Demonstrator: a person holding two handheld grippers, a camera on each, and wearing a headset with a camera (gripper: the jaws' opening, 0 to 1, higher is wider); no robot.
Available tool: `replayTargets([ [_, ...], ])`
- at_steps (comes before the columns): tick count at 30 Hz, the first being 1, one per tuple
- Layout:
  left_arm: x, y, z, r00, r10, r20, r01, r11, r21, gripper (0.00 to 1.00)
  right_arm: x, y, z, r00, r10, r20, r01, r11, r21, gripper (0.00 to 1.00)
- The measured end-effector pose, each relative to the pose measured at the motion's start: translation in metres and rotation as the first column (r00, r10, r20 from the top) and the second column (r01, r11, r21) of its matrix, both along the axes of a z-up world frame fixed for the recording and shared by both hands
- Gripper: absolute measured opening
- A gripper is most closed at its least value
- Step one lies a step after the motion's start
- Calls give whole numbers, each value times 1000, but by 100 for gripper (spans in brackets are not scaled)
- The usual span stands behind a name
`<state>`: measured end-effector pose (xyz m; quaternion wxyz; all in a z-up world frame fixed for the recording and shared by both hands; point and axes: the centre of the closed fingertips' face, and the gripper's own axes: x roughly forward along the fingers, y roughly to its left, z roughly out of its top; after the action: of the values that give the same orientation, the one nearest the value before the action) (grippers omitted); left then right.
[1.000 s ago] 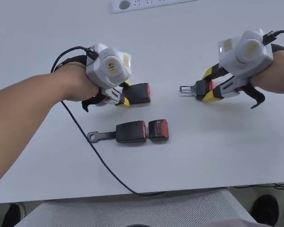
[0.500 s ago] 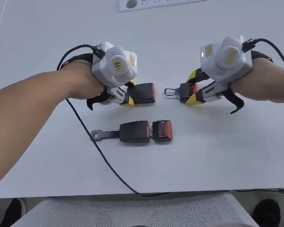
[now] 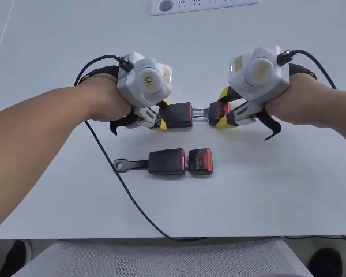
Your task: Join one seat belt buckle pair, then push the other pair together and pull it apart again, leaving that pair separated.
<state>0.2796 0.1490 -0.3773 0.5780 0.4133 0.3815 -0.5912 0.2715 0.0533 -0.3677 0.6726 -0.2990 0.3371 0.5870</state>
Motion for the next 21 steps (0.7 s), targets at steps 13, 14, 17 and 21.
replayTargets([
  [13,-1,0,0,1000,4,2,-4,1000,4,31,0,4,3,997,60,57,-58,998,-38,31],
  [14,-1,0,0,1000,2,1,-2,1000,4,31,1,5,2,997,58,55,-57,998,-35,31],
  [17,0,0,0,1000,-4,2,4,1000,6,31,0,8,3,997,54,50,-53,998,-23,31],
  [21,0,0,1,1000,-3,2,3,1000,3,31,1,11,2,999,38,35,-38,999,-3,31],
])
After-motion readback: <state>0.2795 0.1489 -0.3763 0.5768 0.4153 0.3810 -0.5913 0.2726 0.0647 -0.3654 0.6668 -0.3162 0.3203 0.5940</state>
